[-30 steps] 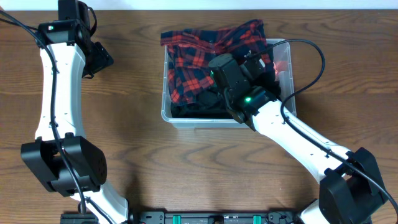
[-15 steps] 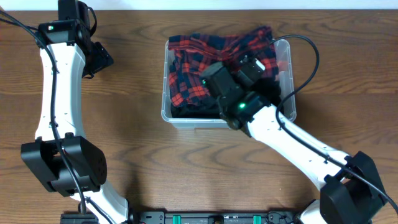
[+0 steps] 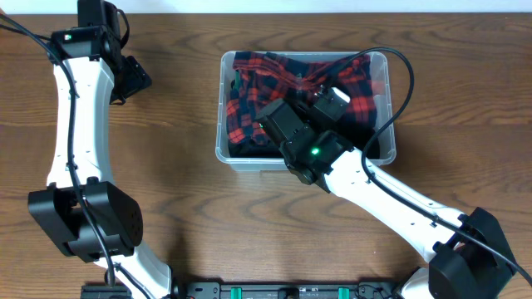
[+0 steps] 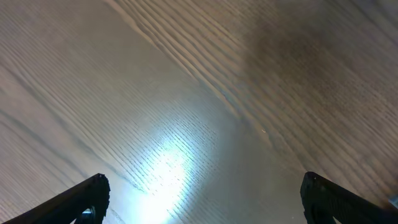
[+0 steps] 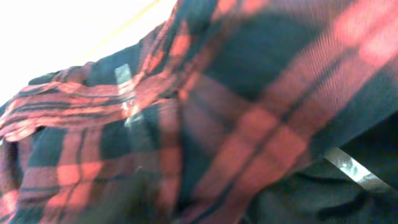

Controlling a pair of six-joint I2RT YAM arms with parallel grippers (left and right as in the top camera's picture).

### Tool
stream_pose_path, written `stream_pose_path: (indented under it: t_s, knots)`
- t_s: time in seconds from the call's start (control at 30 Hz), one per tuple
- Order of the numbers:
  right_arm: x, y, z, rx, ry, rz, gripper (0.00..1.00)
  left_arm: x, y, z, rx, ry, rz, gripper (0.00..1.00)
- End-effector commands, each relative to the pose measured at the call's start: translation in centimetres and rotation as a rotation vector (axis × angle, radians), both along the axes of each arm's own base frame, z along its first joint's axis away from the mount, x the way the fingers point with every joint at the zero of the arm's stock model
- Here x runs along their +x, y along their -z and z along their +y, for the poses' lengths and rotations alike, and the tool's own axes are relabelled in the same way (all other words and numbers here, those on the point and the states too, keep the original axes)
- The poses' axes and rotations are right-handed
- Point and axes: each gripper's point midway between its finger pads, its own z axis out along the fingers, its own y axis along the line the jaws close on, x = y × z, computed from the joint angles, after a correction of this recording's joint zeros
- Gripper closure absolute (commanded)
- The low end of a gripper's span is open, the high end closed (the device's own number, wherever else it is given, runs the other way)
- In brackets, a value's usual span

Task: Pack container
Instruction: 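Press and tuck the plaid shirt into the bin with the right gripper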

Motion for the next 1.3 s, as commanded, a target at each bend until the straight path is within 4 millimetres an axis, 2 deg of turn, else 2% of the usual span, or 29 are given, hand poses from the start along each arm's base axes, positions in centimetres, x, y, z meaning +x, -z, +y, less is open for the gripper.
stream_pose_path:
  t_s: [0.0,0.03,0.13,0.37,0.57,0.67,0.7,0.77,0.83,0.9,0.97,1.1,1.27]
  knots:
    - [0.0,-1.8,-0.4,-0.014,0.012,-0.047,0.10,-0.2,0.4,0.2,0.002,-0.008,0.013,0.02]
    - [0.0,-1.7,-0.4,-0.017,0.011,-0.045,0.01,-0.2,0.4,0.2,0.002,-0.008,0.013,0.02]
    - [-0.4,-1.4,-0.7,-0.038,0.005,-0.022,0.01,-0.2,0.4,0.2,0.002,-0.008,0.013,0.02]
    - [-0.7,-0.7,1.0,-0.268,-0.309,0.071,0.01,-0.2,0.4,0.2,0.002,-0.008,0.013,0.02]
    - [-0.2,-1.8,2.3,-0.435,-0.523,0.049,0.01,-0.2,0.4,0.2,0.002,-0.008,0.013,0.02]
    - [0.5,-2.6,3.9,-0.489,-0.658,0.004,0.01,-0.2,0.4,0.2,0.002,-0.008,0.013,0.02]
    - [0.6,-2.7,4.4,-0.494,-0.699,-0.007,0.04,-0.2,0.4,0.2,0.002,-0.008,0.013,0.02]
    - [1.0,-3.0,5.2,-0.488,-0.772,-0.033,0.16,-0.2,0.4,0.2,0.002,-0.008,0.013,0.02]
    - [1.7,-3.4,5.2,-0.472,-0.784,-0.053,0.43,-0.2,0.4,0.2,0.002,-0.008,0.013,0.02]
    - [2.7,-3.8,4.4,-0.460,-0.754,-0.071,0.74,-0.2,0.4,0.2,0.002,-0.008,0.013,0.02]
    - [3.8,-4.1,3.7,-0.451,-0.723,-0.091,0.97,-0.2,0.4,0.2,0.002,-0.008,0.013,0.02]
    - [6.1,-5.0,3.4,-0.417,-0.678,-0.166,0.99,-0.2,0.4,0.2,0.002,-0.008,0.013,0.02]
    - [8.5,-4.8,6.0,-0.410,-0.748,-0.286,0.99,-0.2,0.4,0.2,0.002,-0.008,0.013,0.02]
